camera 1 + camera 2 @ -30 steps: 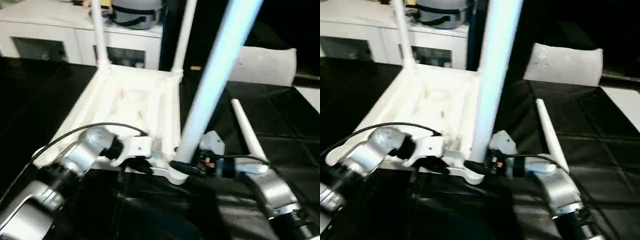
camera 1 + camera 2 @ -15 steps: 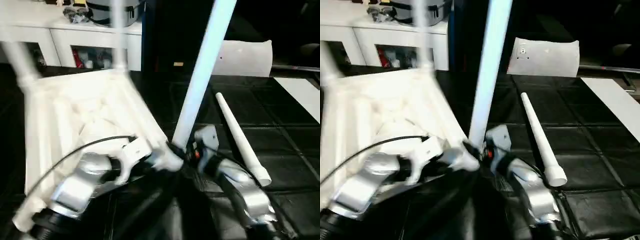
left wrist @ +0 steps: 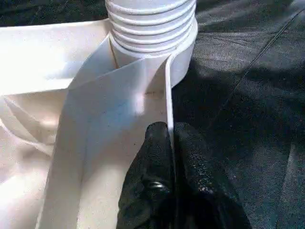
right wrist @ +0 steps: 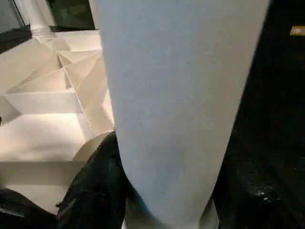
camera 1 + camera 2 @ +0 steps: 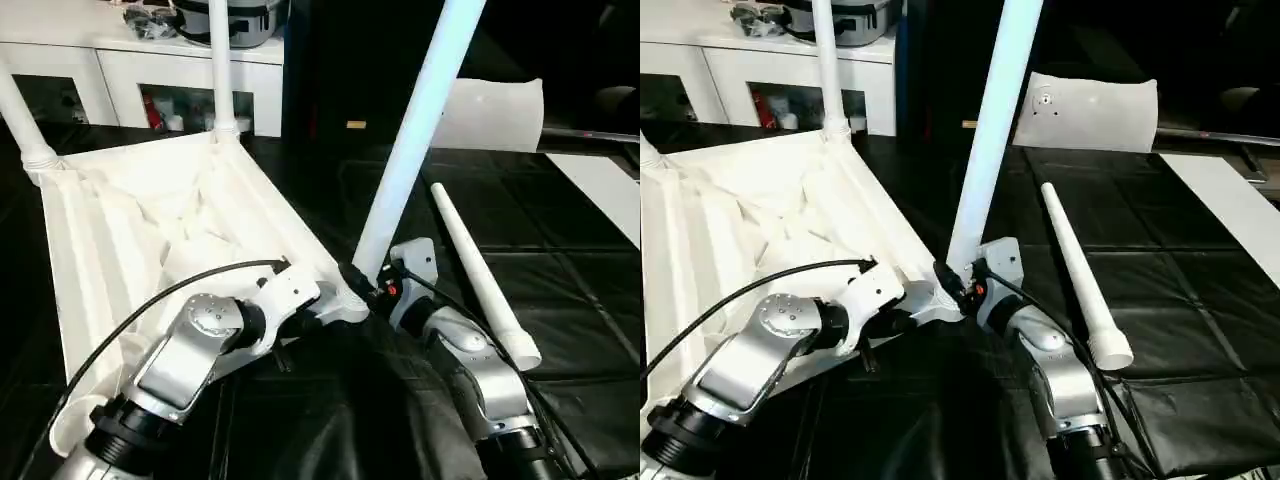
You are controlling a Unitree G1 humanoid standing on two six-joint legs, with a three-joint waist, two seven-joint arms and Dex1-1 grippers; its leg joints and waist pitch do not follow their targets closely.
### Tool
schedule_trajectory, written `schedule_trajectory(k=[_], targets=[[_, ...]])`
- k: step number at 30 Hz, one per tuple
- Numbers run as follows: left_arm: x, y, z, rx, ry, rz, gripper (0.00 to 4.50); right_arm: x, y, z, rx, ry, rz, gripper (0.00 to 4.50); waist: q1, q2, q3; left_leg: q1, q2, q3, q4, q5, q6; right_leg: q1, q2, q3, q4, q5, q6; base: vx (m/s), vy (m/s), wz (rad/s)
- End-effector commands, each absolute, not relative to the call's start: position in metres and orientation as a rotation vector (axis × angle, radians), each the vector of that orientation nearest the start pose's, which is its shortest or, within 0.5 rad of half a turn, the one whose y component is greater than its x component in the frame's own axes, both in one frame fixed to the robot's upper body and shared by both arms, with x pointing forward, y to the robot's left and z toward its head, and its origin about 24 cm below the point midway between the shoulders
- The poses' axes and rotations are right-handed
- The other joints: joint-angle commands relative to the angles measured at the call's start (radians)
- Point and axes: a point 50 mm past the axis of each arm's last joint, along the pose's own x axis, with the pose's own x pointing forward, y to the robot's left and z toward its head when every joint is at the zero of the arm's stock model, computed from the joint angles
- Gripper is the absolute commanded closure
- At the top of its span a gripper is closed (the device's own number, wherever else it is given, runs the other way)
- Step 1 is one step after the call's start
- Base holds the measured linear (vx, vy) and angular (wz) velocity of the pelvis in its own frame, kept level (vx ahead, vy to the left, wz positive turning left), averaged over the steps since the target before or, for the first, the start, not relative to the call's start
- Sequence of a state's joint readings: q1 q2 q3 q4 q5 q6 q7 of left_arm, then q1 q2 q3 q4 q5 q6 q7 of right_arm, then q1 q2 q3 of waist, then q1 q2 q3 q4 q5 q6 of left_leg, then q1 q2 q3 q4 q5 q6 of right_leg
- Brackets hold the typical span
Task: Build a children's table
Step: Insert table leg to table base, then rotate leg to tighten
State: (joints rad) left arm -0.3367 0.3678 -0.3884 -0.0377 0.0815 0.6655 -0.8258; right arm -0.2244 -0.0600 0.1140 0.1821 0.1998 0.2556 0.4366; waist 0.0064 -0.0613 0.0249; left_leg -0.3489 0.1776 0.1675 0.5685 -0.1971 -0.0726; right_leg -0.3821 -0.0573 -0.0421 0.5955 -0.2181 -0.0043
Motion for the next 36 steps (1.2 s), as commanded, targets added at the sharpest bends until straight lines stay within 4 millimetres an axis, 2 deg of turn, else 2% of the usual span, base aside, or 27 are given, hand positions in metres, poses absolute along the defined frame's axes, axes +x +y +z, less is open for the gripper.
schedule_trajectory(k=[1,3,4,5,6,7,9,13,14,15,17,19,21,22,24,26,27,28,29,32,33,35,36], targets=[[0.271,0.103,0.05,0.468,0.558,-1.064,4.5,0.273,-0.101,0.001,0.178,0.409,0.578,1.82,0.003,0.024,-0.016,0.004,0.051,-0.03,-0.086,-0.433,-0.026,0.004,-0.078,0.05,-0.104,-0.447,-0.099,0.0,0.0,0.0],[0.273,0.106,0.05,0.478,0.556,-1.069,4.5,0.273,-0.102,0.002,0.174,0.407,0.58,1.78,0.005,0.023,-0.018,0.003,0.052,-0.031,-0.085,-0.425,-0.029,0.005,-0.08,0.051,-0.101,-0.431,-0.105,0.0,0.0,0.0],[0.273,0.107,0.05,0.478,0.555,-1.072,4.5,0.273,-0.102,0.002,0.174,0.407,0.58,1.51,0.007,0.025,-0.02,0.003,0.053,-0.029,-0.085,-0.411,-0.028,0.007,-0.079,0.051,-0.099,-0.4,-0.112,0.0,0.0,0.0],[0.274,0.108,0.051,0.48,0.554,-1.075,4.5,0.273,-0.103,0.002,0.173,0.406,0.58,1.51,0.006,0.025,-0.019,0.001,0.053,-0.027,-0.086,-0.397,-0.026,0.008,-0.077,0.052,-0.095,-0.371,-0.121,0.0,0.0,0.0],[0.275,0.11,0.051,0.484,0.55,-1.077,4.5,0.273,-0.105,0.002,0.176,0.408,0.577,1.41,0.006,0.025,-0.018,-0.001,0.053,-0.028,-0.086,-0.395,-0.025,0.01,-0.078,0.051,-0.095,-0.372,-0.123,0.0,0.0,0.0],[0.276,0.111,0.052,0.487,0.545,-1.083,4.5,0.273,-0.106,0.002,0.176,0.408,0.576,1.38,0.007,0.028,-0.019,0.002,0.052,-0.026,-0.085,-0.397,-0.025,0.008,-0.077,0.051,-0.096,-0.38,-0.123,0.0,0.0,0.0],[0.277,0.114,0.053,0.495,0.539,-1.097,4.5,0.271,-0.111,0.003,0.177,0.404,0.574,1.07,0.011,0.028,-0.024,0.002,0.053,-0.024,-0.083,-0.365,-0.023,0.012,-0.078,0.053,-0.092,-0.325,-0.137,0.0,0.0,0.0],[0.279,0.118,0.052,0.504,0.544,-1.11,4.5,0.268,-0.12,0.004,0.179,0.405,0.577,0.87,0.023,0.028,-0.026,-0.002,0.053,-0.017,-0.079,-0.287,-0.007,0.023,-0.077,0.052,-0.081,-0.231,-0.156,0.0,0.0,0.0],[0.28,0.121,0.052,0.508,0.547,-1.116,4.5,0.266,-0.124,0.005,0.178,0.404,0.587,0.63,0.026,0.032,-0.026,-0.004,0.051,-0.016,-0.079,-0.252,-0.002,0.027,-0.075,0.052,-0.078,-0.201,-0.163,0.0,0.0,0.0],[0.282,0.124,0.051,0.516,0.55,-1.126,4.5,0.262,-0.131,0.006,0.178,0.401,0.605,0.56,0.032,0.034,-0.029,0.001,0.053,-0.013,-0.075,-0.226,0.001,0.027,-0.076,0.052,-0.077,-0.161,-0.167,0.0,0.0,0.0],[0.283,0.125,0.051,0.523,0.551,-1.134,4.5,0.259,-0.135,0.006,0.177,0.402,0.613,0.49,0.034,0.034,-0.03,-0.002,0.053,-0.012,-0.072,-0.176,0.008,0.034,-0.072,0.05,-0.065,-0.066,-0.19,0.0,0.0,0.0],[0.284,0.127,0.051,0.526,0.551,-1.141,4.5,0.257,-0.14,0.007,0.163,0.398,0.625,0.23,0.036,0.034,-0.031,-0.003,0.052,-0.011,-0.071,-0.164,0.016,0.039,-0.073,0.048,-0.062,-0.035,-0.201,0.0,0.0,0.0],[0.286,0.132,0.051,0.534,0.555,-1.173,4.5,0.248,-0.153,0.012,0.135,0.382,0.676,0.1,0.036,0.041,-0.028,-0.003,0.051,-0.01,-0.07,-0.164,0.021,0.04,-0.075,0.048,-0.063,-0.042,-0.209,0.0,0.0,0.0],[0.286,0.133,0.051,0.535,0.556,-1.179,4.5,0.247,-0.155,0.013,0.131,0.379,0.687,0.04,0.04,0.039,-0.027,0.002,0.052,-0.008,-0.067,-0.18,0.026,0.039,-0.073,0.049,-0.067,-0.057,-0.206,0.0,0.0,0.0],[0.287,0.134,0.05,0.544,0.558,-1.19,4.5,0.243,-0.159,0.016,0.116,0.378,0.712,0.04,0.041,0.039,-0.023,-0.003,0.05,-0.009,-0.072,-0.207,0.025,0.04,-0.076,0.049,-0.071,-0.124,-0.202,0.0,0.0,0.0],[0.288,0.136,0.051,0.549,0.558,-1.221,4.5,0.236,-0.168,0.024,0.089,0.365,0.78,0.04,0.042,0.037,-0.018,-0.001,0.051,-0.01,-0.072,-0.264,0.025,0.037,-0.079,0.049,-0.087,-0.272,-0.169,0.0,0.0,0.0],[0.288,0.136,0.051,0.549,0.558,-1.221,4.5,0.236,-0.168,0.024,0.089,0.365,0.78,0.04,0.044,0.036,-0.018,0.0,0.052,-0.011,-0.072,-0.266,0.026,0.036,-0.08,0.049,-0.088,-0.298,-0.158,0.0,0.0,0.0],[0.288,0.137,0.051,0.551,0.557,-1.235,4.5,0.233,-0.171,0.027,0.077,0.361,0.805,0.04,0.044,0.037,-0.017,0.001,0.053,-0.012,-0.073,-0.271,0.026,0.03,-0.082,0.049,-0.091,-0.337,-0.15,0.0,0.0,0.0],[0.288,0.137,0.052,0.555,0.55,-1.265,4.5,0.231,-0.177,0.032,0.053,0.353,0.838,0.04,0.045,0.034,-0.017,-0.003,0.053,-0.012,-0.072,-0.264,0.029,0.033,-0.082,0.049,-0.094,-0.363,-0.135,0.0,0.0,0.0],[0.287,0.138,0.053,0.568,0.541,-1.34,4.5,0.231,-0.186,0.043,0.008,0.33,0.891,0.04,0.051,0.036,-0.019,0.001,0.055,-0.013,-0.071,-0.244,0.033,0.029,-0.082,0.049,-0.092,-0.354,-0.133,0.0,0.0,0.0],[0.286,0.139,0.053,0.579,0.546,-1.357,4.5,0.232,-0.187,0.046,0.001,0.323,0.907,0.04,0.051,0.033,-0.02,0.001,0.055,-0.012,-0.069,-0.237,0.037,0.029,-0.081,0.049,-0.091,-0.337,-0.137,0.0,0.0,0.0],[0.286,0.14,0.053,0.589,0.549,-1.374,4.5,0.233,-0.189,0.049,-0.004,0.318,0.922,0.04,0.053,0.037,-0.023,0.0,0.056,-0.012,-0.069,-0.211,0.04,0.031,-0.08,0.048,-0.082,-0.27,-0.159,0.0,0.0,0.0],[0.284,0.141,0.052,0.615,0.551,-1.422,4.5,0.236,-0.188,0.054,-0.017,0.309,0.96,0.04,0.057,0.037,-0.026,0.004,0.056,-0.01,-0.065,-0.198,0.047,0.03,-0.08,0.047,-0.078,-0.226,-0.175,0.0,0.0,0.0]])
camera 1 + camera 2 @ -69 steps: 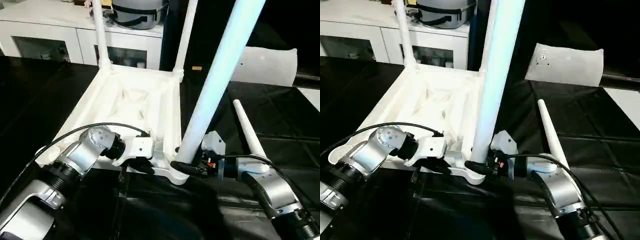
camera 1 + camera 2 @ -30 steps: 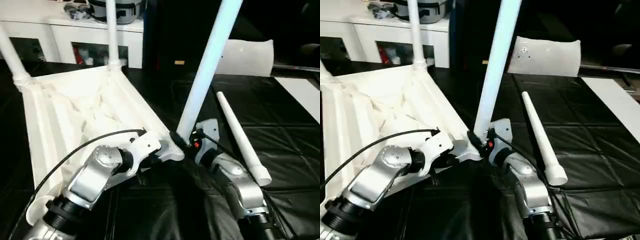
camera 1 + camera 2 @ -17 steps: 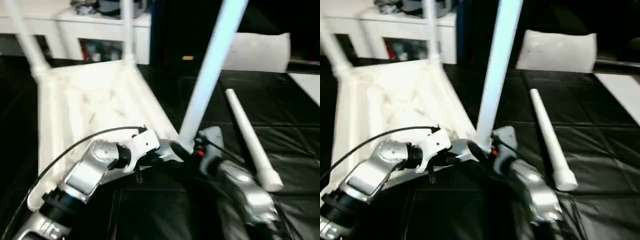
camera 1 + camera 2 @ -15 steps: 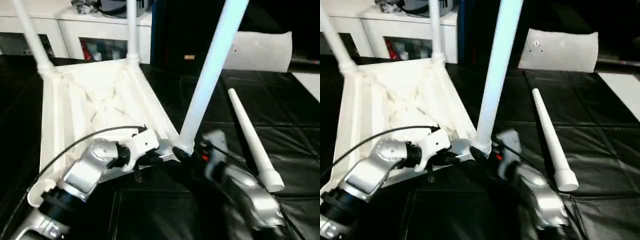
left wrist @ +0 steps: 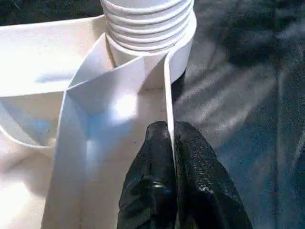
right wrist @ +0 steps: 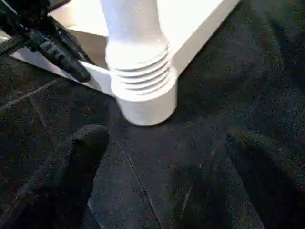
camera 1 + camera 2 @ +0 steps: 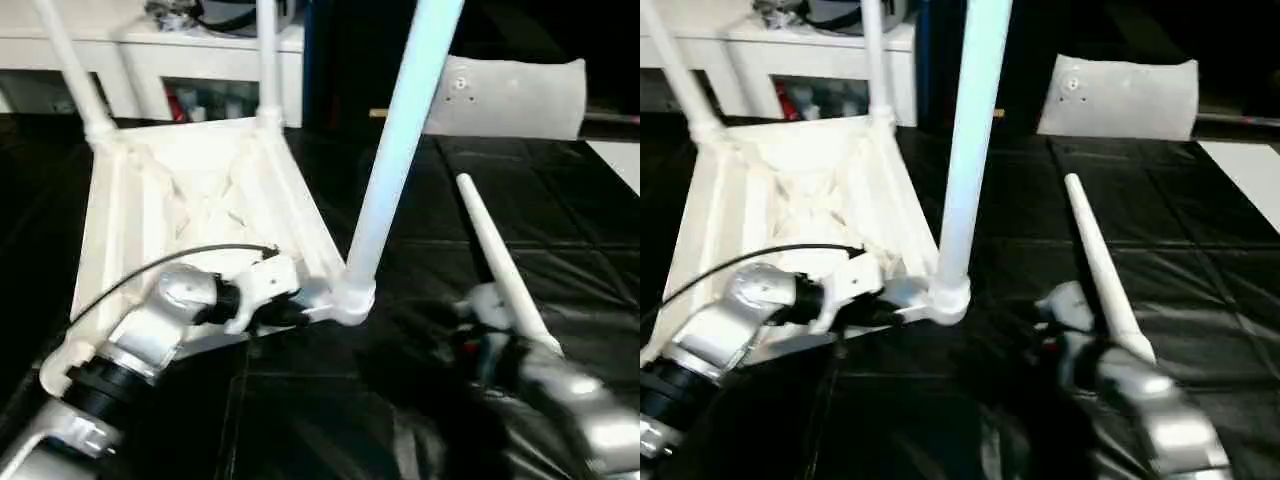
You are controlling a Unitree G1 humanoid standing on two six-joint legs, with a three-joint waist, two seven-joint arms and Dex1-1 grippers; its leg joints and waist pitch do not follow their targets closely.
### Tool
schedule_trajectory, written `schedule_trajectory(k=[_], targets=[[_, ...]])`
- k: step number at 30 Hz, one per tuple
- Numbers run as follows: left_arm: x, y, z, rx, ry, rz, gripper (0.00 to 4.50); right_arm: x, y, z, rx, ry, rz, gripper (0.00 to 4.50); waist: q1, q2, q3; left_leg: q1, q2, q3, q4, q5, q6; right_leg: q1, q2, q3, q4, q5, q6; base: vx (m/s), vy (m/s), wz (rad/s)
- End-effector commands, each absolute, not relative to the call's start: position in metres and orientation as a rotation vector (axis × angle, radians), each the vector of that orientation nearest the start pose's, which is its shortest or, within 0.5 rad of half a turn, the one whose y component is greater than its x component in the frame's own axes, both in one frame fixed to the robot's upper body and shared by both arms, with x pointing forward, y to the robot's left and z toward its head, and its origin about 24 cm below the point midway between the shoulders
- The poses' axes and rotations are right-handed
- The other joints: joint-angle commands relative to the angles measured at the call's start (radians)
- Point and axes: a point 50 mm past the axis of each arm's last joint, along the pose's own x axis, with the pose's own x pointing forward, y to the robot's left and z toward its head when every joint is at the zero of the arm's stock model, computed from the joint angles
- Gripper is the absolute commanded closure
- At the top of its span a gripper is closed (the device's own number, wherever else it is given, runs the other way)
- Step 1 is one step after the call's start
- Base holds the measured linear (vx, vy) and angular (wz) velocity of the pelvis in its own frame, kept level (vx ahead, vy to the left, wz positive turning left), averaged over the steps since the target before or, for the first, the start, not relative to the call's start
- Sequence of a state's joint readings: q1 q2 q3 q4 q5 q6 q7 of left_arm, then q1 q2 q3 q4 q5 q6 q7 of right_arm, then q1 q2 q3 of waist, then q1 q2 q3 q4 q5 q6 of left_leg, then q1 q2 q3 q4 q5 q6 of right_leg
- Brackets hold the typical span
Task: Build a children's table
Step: Rotate leg to tighten
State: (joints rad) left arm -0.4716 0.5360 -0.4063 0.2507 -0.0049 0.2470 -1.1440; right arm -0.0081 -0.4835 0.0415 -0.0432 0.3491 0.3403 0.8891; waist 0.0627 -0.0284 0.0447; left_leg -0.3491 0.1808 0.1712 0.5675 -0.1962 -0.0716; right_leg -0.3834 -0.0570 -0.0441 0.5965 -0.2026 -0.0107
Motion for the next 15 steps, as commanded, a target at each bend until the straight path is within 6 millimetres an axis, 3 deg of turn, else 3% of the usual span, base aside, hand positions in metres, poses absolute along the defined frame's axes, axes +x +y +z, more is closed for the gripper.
schedule_trajectory(k=[1,2,6,9,15], targets=[[0.284,0.141,0.052,0.618,0.552,-1.429,4.5,0.236,-0.188,0.054,-0.019,0.308,0.966,0.04,0.001,0.005,-0.049,0.003,0.053,-0.014,-0.062,-0.166,0.051,0.035,-0.078,0.048,-0.069,-0.167,-0.189,0.0,0.0,0.0],[0.281,0.142,0.052,0.647,0.552,-1.493,4.5,0.241,-0.186,0.059,-0.043,0.299,1.015,0.04,-0.002,0.001,-0.051,0.001,0.053,-0.013,-0.06,-0.14,0.059,0.038,-0.076,0.046,-0.061,-0.104,-0.207,0.0,0.0,0.0],[0.28,0.141,0.052,0.677,0.551,-1.554,4.5,0.248,-0.18,0.063,-0.086,0.292,1.088,0.04,0.006,0.004,-0.056,0.005,0.053,-0.009,-0.051,-0.087,0.082,0.042,-0.08,0.045,-0.046,0.011,-0.25,0.0,0.0,0.0],[0.281,0.139,0.052,0.709,0.546,-1.599,4.5,0.256,-0.172,0.063,-0.161,0.289,1.149,0.04,0.005,0.002,-0.056,0.005,0.051,-0.007,-0.05,-0.084,0.085,0.043,-0.081,0.044,-0.044,0.011,-0.26,0.0,0.0,0.0],[0.282,0.135,0.054,0.732,0.534,-1.646,4.5,0.259,-0.162,0.06,-0.202,0.309,1.252,0.04,0.023,0.001,-0.055,0.008,0.055,-0.006,-0.05,-0.114,0.062,0.043,-0.084,0.046,-0.044,-0.035,-0.253,0.0,0.0,0.0]])
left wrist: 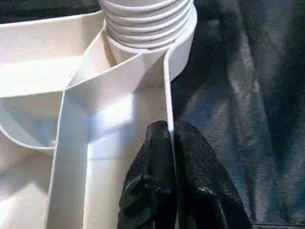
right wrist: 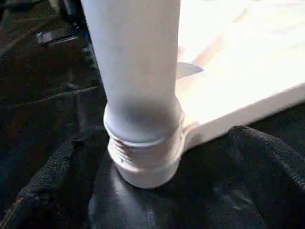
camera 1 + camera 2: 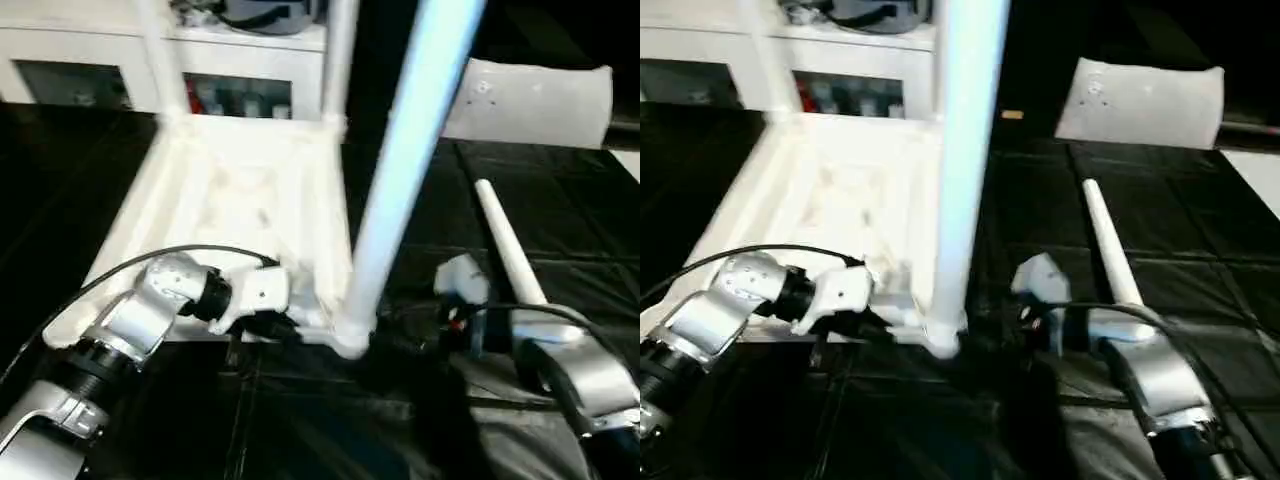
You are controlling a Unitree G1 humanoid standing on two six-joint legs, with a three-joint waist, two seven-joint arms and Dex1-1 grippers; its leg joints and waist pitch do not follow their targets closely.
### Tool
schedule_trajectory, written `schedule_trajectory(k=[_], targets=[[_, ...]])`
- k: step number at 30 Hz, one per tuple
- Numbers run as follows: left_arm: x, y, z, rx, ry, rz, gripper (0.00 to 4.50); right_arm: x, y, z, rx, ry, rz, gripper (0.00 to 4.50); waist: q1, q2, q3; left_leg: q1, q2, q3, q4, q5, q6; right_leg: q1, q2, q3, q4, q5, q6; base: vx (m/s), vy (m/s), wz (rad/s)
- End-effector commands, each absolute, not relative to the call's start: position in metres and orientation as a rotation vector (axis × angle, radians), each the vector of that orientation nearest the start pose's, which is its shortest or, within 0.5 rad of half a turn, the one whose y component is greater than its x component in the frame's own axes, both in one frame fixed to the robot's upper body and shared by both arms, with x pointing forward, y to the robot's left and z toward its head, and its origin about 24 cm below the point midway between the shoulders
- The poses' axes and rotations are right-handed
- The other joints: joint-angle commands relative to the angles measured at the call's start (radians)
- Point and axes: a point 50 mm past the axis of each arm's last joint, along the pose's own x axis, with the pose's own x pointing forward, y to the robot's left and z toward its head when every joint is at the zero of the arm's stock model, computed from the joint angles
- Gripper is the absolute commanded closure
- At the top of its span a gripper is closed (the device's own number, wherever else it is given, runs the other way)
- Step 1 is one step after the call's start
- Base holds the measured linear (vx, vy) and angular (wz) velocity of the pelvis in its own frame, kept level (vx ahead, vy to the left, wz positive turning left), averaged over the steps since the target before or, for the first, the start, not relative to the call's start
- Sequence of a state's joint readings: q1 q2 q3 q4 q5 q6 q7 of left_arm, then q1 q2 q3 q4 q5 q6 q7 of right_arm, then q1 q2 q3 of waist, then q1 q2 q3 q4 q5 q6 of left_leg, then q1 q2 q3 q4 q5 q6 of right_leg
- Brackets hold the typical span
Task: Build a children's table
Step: Rotate leg to tighten
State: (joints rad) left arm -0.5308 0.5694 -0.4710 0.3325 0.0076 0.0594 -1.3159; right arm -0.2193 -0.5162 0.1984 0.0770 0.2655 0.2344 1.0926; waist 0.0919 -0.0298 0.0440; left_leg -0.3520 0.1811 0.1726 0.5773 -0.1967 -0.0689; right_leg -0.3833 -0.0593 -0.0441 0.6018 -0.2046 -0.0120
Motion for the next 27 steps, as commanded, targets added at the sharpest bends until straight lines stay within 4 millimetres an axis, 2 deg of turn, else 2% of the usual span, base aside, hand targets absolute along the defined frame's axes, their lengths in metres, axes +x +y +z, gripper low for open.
schedule_trajectory(k=[1,5,8,17,24,27], targets=[[0.282,0.133,0.054,0.735,0.53,-1.659,4.5,0.26,-0.16,0.059,-0.201,0.313,1.266,0.04,-0.008,0.002,-0.053,0.009,0.054,-0.009,-0.061,-0.121,0.056,0.043,-0.082,0.046,-0.05,-0.046,-0.251,0.0,0.0,0.0],[0.281,0.128,0.054,0.755,0.52,-1.703,4.5,0.263,-0.156,0.055,-0.219,0.325,1.31,0.3,-0.008,0.004,-0.048,0.01,0.054,-0.01,-0.062,-0.182,0.03,0.039,-0.083,0.047,-0.059,-0.147,-0.233,0.0,0.0,0.0],[0.281,0.127,0.054,0.757,0.518,-1.711,4.5,0.264,-0.154,0.054,-0.217,0.324,1.319,0.49,-0.007,0.002,-0.047,0.011,0.054,-0.01,-0.063,-0.207,0.021,0.037,-0.085,0.049,-0.063,-0.187,-0.222,0.0,0.0,0.0],[0.282,0.121,0.054,0.781,0.509,-1.747,4.5,0.268,-0.144,0.05,-0.208,0.314,1.366,1.25,-0.004,0.004,-0.055,0.009,0.054,-0.01,-0.058,-0.156,0.033,0.04,-0.081,0.046,-0.05,-0.086,-0.244,0.0,0.0,0.0],[0.283,0.121,0.054,0.79,0.511,-1.753,4.5,0.267,-0.139,0.048,-0.191,0.318,1.398,1.71,-0.002,0.004,-0.052,0.009,0.054,-0.011,-0.061,-0.18,0.027,0.041,-0.083,0.046,-0.054,-0.12,-0.239,0.0,0.0,0.0],[0.283,0.123,0.054,0.769,0.517,-1.734,4.5,0.264,-0.137,0.047,-0.155,0.319,1.397,1.74,-0.002,0.01,-0.053,0.01,0.054,-0.011,-0.061,-0.183,0.022,0.041,-0.083,0.047,-0.054,-0.12,-0.237,0.0,0.0,0.0]])
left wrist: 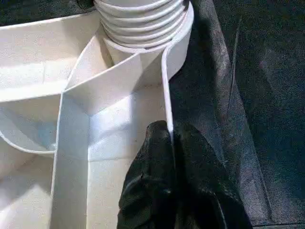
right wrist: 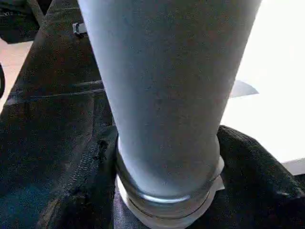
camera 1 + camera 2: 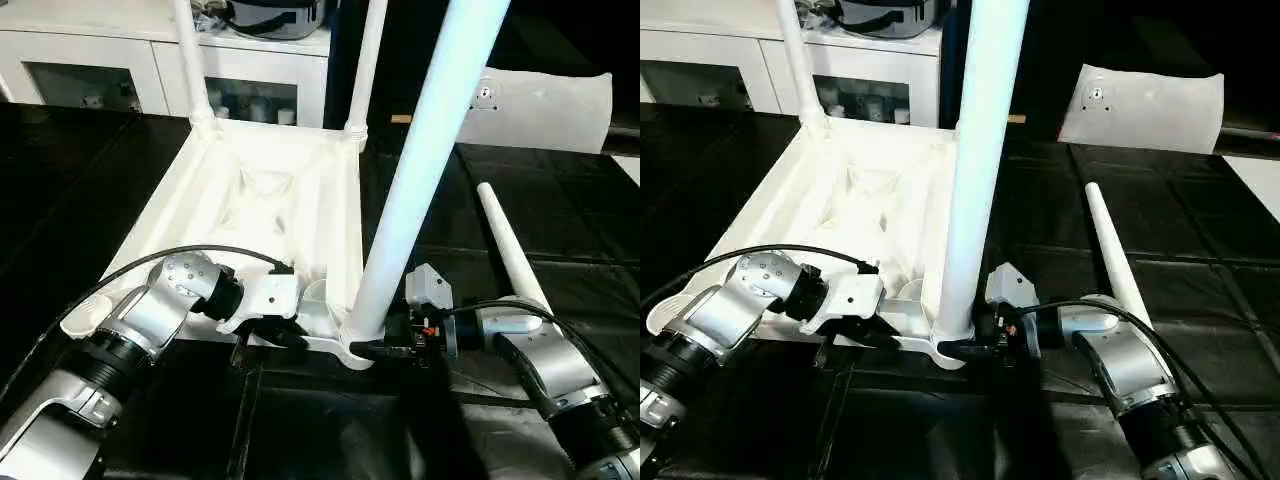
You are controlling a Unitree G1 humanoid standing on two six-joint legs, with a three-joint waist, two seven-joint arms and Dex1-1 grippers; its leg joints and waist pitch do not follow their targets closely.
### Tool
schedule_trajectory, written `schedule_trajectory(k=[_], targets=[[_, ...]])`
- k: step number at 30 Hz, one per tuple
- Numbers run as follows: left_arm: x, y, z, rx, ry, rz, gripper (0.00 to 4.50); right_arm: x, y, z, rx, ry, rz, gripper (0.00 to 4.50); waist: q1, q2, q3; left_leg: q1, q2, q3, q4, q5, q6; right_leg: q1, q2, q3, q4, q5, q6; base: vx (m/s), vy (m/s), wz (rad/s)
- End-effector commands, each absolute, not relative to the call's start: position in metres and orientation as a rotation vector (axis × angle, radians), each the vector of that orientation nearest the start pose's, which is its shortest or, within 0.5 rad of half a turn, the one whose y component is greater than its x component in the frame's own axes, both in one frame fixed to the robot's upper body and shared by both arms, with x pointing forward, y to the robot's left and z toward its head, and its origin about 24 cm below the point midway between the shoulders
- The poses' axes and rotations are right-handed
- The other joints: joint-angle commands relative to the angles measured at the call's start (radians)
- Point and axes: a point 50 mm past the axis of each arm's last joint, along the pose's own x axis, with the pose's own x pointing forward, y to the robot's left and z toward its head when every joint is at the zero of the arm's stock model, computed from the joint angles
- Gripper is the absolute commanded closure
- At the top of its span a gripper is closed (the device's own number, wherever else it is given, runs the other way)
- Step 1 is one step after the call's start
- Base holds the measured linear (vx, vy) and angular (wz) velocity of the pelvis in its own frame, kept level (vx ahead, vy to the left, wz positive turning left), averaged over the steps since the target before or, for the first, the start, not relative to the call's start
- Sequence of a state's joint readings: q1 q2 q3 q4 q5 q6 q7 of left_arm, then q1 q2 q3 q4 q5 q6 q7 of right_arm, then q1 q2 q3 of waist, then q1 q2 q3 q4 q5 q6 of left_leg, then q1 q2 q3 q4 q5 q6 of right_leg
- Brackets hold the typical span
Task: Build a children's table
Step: Rotate leg to tighten
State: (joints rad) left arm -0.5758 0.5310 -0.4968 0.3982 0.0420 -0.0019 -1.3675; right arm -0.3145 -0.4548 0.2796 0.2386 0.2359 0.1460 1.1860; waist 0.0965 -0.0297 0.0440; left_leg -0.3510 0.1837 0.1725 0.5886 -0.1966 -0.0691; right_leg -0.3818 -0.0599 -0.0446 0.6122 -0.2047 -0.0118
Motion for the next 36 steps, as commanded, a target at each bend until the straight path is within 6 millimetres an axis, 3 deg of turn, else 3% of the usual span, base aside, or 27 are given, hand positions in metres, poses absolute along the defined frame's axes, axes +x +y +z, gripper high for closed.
schedule_trajectory(k=[1,6,7,9,11,14,15,17,19,21,24,25,26,29,34,36], targets=[[0.283,0.123,0.054,0.769,0.517,-1.734,4.5,0.264,-0.137,0.047,-0.154,0.319,1.397,1.75,-0.007,0.011,-0.053,0.009,0.052,-0.011,-0.073,-0.189,0.02,0.039,-0.081,0.047,-0.065,-0.118,-0.238,0.0,0.0,0.0],[0.285,0.115,0.055,0.593,0.478,-1.575,4.5,0.254,-0.131,0.039,-0.01,0.323,1.247,1.76,-0.005,0.012,-0.052,0.01,0.055,-0.013,-0.076,-0.187,0.016,0.041,-0.082,0.047,-0.063,-0.088,-0.246,0.0,0.0,0.0],[0.285,0.113,0.056,0.558,0.469,-1.548,4.5,0.252,-0.129,0.037,0.004,0.321,1.208,1.76,-0.006,0.017,-0.05,0.011,0.054,-0.013,-0.078,-0.211,0.009,0.037,-0.081,0.046,-0.067,-0.122,-0.242,0.0,0.0,0.0],[0.282,0.108,0.057,0.496,0.452,-1.477,4.5,0.249,-0.124,0.031,0.024,0.313,1.102,1.76,-0.011,0.017,-0.043,0.012,0.054,-0.014,-0.084,-0.273,-0.01,0.033,-0.082,0.047,-0.078,-0.23,-0.222,0.0,0.0,0.0],[0.281,0.105,0.056,0.467,0.448,-1.433,4.5,0.248,-0.12,0.028,0.037,0.31,1.041,1.76,-0.022,0.015,-0.039,0.011,0.051,-0.021,-0.09,-0.324,-0.027,0.03,-0.083,0.046,-0.09,-0.376,-0.172,0.0,0.0,0.0],[0.272,0.09,0.054,0.355,0.455,-1.272,4.5,0.248,-0.106,0.02,0.125,0.326,0.817,1.76,-0.052,0.012,-0.029,0.0,0.047,-0.03,-0.095,-0.37,-0.037,0.023,-0.085,0.043,-0.103,-0.511,-0.127,0.0,0.0,0.0],[0.27,0.085,0.054,0.325,0.458,-1.238,4.5,0.249,-0.102,0.019,0.134,0.332,0.762,1.76,-0.058,0.011,-0.03,0.0,0.044,-0.032,-0.093,-0.377,-0.035,0.023,-0.086,0.04,-0.109,-0.544,-0.11,0.0,0.0,0.0],[0.267,0.076,0.057,0.287,0.457,-1.181,4.5,0.252,-0.094,0.018,0.148,0.34,0.674,1.77,-0.076,0.005,-0.026,-0.008,0.042,-0.034,-0.093,-0.359,-0.024,0.018,-0.084,0.043,-0.112,-0.572,-0.084,0.0,0.0,0.0],[0.266,0.064,0.06,0.272,0.441,-1.116,4.5,0.257,-0.084,0.019,0.195,0.354,0.577,1.77,-0.086,0.004,-0.024,0.001,0.04,-0.033,-0.087,-0.377,-0.02,0.004,-0.081,0.046,-0.12,-0.593,-0.077,0.0,0.0,0.0],[0.268,0.054,0.064,0.274,0.428,-1.057,4.5,0.263,-0.072,0.02,0.182,0.376,0.52,1.77,-0.093,-0.001,-0.022,-0.001,0.037,-0.035,-0.087,-0.384,-0.018,0.003,-0.077,0.042,-0.124,-0.61,-0.061,0.0,0.0,0.0],[0.266,0.051,0.066,0.282,0.431,-1.051,4.5,0.265,-0.071,0.022,0.196,0.369,0.504,1.77,-0.098,0.001,-0.03,-0.009,0.038,-0.035,-0.089,-0.358,-0.014,0.009,-0.074,0.046,-0.113,-0.498,-0.064,0.0,0.0,0.0],[0.266,0.051,0.066,0.285,0.433,-1.051,4.5,0.266,-0.07,0.023,0.21,0.364,0.507,1.42,-0.097,-0.001,-0.033,-0.013,0.039,-0.032,-0.088,-0.328,-0.005,0.01,-0.071,0.048,-0.107,-0.424,-0.076,0.0,0.0,0.0],[0.265,0.054,0.065,0.303,0.438,-1.056,4.5,0.265,-0.073,0.024,0.204,0.357,0.512,1.42,-0.097,0.002,-0.033,-0.014,0.04,-0.029,-0.088,-0.314,0.002,0.01,-0.068,0.049,-0.104,-0.374,-0.091,0.0,0.0,0.0],[0.264,0.062,0.062,0.341,0.456,-1.057,4.5,0.265,-0.08,0.025,0.185,0.346,0.507,1.01,-0.097,0.002,-0.037,-0.017,0.041,-0.027,-0.087,-0.29,0.006,0.016,-0.07,0.049,-0.097,-0.319,-0.11,0.0,0.0,0.0],[0.272,0.088,0.059,0.384,0.484,-1.022,4.5,0.263,-0.104,0.031,0.161,0.308,0.499,0.61,-0.082,0.004,-0.049,-0.017,0.04,-0.017,-0.074,-0.142,0.036,0.03,-0.068,0.049,-0.076,-0.085,-0.17,0.0,0.0,0.0],[0.275,0.098,0.059,0.403,0.482,-1.051,4.5,0.259,-0.116,0.033,0.125,0.283,0.539,0.42,-0.079,-0.001,-0.049,-0.017,0.039,-0.014,-0.072,-0.135,0.047,0.034,-0.068,0.048,-0.075,-0.074,-0.181,0.0,0.0,0.0]])
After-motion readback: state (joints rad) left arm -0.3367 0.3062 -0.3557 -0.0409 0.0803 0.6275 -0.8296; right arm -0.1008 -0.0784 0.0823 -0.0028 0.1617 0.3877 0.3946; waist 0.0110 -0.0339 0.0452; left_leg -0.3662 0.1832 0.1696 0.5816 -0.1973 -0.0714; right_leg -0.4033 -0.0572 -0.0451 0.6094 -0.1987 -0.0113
